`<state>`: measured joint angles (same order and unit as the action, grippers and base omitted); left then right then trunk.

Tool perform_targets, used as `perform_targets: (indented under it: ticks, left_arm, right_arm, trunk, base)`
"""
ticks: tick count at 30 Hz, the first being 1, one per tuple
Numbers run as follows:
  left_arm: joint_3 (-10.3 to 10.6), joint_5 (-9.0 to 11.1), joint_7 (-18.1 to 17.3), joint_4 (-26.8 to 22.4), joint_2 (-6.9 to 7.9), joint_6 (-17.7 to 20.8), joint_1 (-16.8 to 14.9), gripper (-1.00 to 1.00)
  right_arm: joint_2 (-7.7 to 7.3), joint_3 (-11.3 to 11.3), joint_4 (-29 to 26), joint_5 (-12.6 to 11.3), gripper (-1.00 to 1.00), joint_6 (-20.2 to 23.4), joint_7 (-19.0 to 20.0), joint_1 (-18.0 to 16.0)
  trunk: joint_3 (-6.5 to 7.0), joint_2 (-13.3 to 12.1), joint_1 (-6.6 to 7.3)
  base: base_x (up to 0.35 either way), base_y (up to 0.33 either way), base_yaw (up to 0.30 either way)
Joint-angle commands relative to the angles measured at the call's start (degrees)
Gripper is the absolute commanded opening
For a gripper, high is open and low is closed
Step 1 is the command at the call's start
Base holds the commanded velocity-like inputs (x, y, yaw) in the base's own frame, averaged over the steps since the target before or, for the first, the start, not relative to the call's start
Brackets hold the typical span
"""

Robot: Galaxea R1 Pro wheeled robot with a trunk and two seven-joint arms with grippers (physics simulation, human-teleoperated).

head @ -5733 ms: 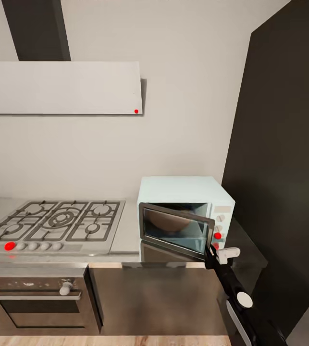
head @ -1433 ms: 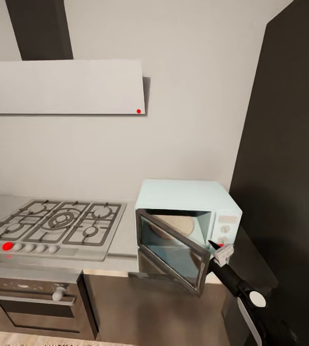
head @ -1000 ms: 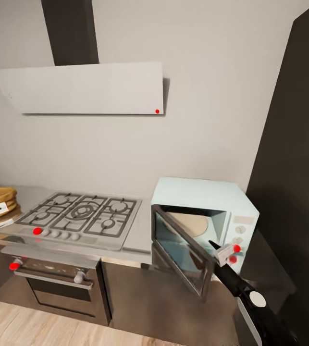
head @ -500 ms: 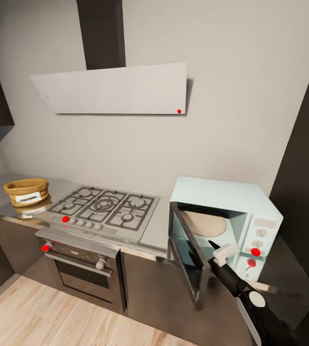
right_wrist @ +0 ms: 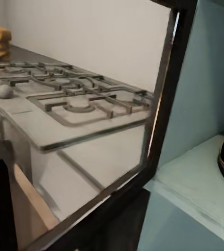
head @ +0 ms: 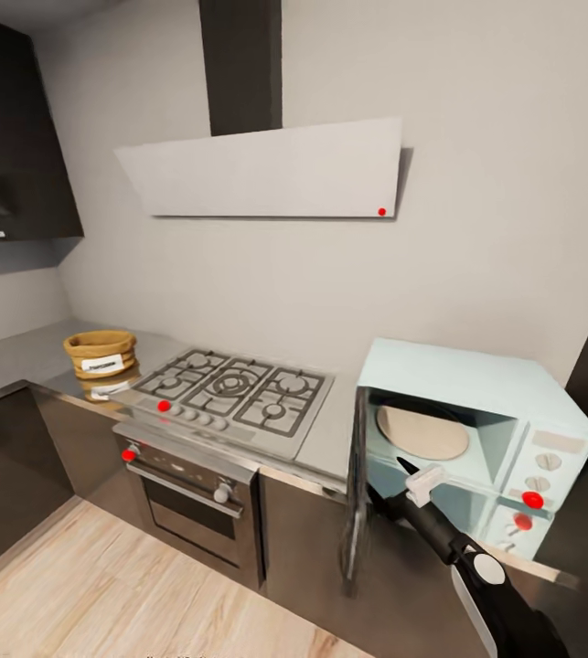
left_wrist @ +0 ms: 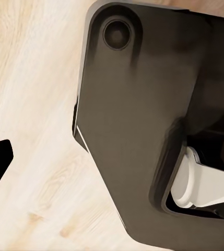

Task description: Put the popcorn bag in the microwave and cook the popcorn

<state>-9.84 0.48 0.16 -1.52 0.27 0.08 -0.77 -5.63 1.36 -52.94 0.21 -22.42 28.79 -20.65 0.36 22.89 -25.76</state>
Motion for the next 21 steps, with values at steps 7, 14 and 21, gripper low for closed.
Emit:
perform_targets:
  ticks: [7,14,21]
  left_arm:
    - [-0.3,0.0,0.0,0.0,-0.01,0.0,0.0,1.00]
    - [-0.3,0.0,0.0,0.0,-0.01,0.0,-0.1,1.00]
    - [-0.3,0.0,0.0,0.0,-0.04,0.1,0.0,1.00]
  right_arm:
    - [0.09,0.1,0.0,0.1,1.00,0.0,0.4,0.0]
    - [0.10,0.1,0.1,0.0,1.00,0.1,0.2,0.0]
    - [0.10,0.2,0.2,0.0,1.00,0.1,0.0,0.0]
  trunk:
    - [-0.02,0.0,-0.02]
    - [-0.02,0.0,-0.02]
    - [-0.02,0.0,-0.02]
  base:
    - [0.000,0.000,0.110]
    - [0.000,0.000,0.131]
    - [0.000,-0.002,0.039]
